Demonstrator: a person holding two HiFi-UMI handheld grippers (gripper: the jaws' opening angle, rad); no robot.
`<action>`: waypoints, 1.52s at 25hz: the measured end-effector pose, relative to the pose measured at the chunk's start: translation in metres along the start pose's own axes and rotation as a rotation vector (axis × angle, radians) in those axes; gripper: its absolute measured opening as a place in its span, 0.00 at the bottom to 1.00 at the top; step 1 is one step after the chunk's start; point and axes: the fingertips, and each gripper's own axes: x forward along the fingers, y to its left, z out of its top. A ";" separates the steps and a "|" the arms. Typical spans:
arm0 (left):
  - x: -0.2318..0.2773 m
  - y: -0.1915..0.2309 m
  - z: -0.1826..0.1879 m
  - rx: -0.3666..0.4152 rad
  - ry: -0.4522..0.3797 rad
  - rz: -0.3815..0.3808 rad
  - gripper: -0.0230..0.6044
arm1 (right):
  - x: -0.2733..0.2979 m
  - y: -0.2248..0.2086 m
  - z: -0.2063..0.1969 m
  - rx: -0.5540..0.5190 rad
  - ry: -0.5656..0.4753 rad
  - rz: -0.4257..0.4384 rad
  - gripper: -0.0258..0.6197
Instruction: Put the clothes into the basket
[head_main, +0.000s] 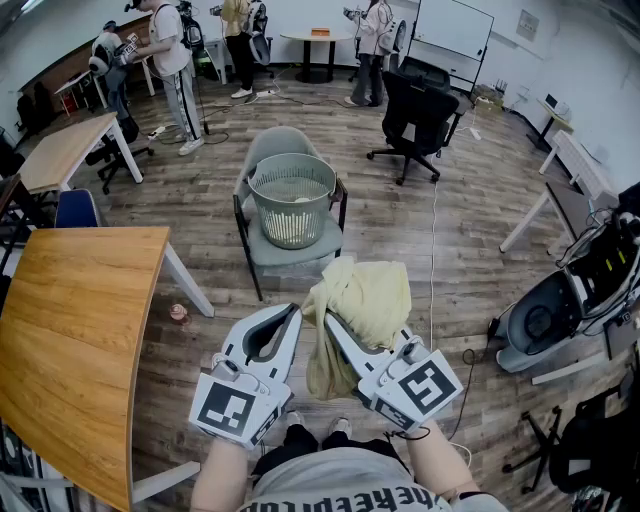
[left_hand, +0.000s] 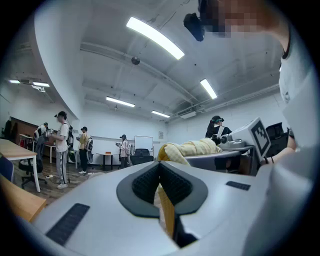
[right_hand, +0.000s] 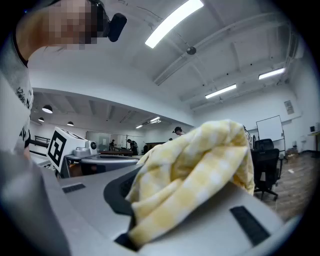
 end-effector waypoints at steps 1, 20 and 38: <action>0.000 0.002 0.000 -0.002 -0.001 -0.001 0.06 | 0.001 0.000 0.000 0.001 0.000 -0.001 0.13; 0.003 0.039 0.003 0.000 -0.009 -0.035 0.06 | 0.036 -0.005 -0.002 0.028 0.013 -0.044 0.13; 0.077 0.092 -0.011 -0.049 -0.012 0.009 0.06 | 0.075 -0.081 -0.014 0.082 0.009 -0.050 0.13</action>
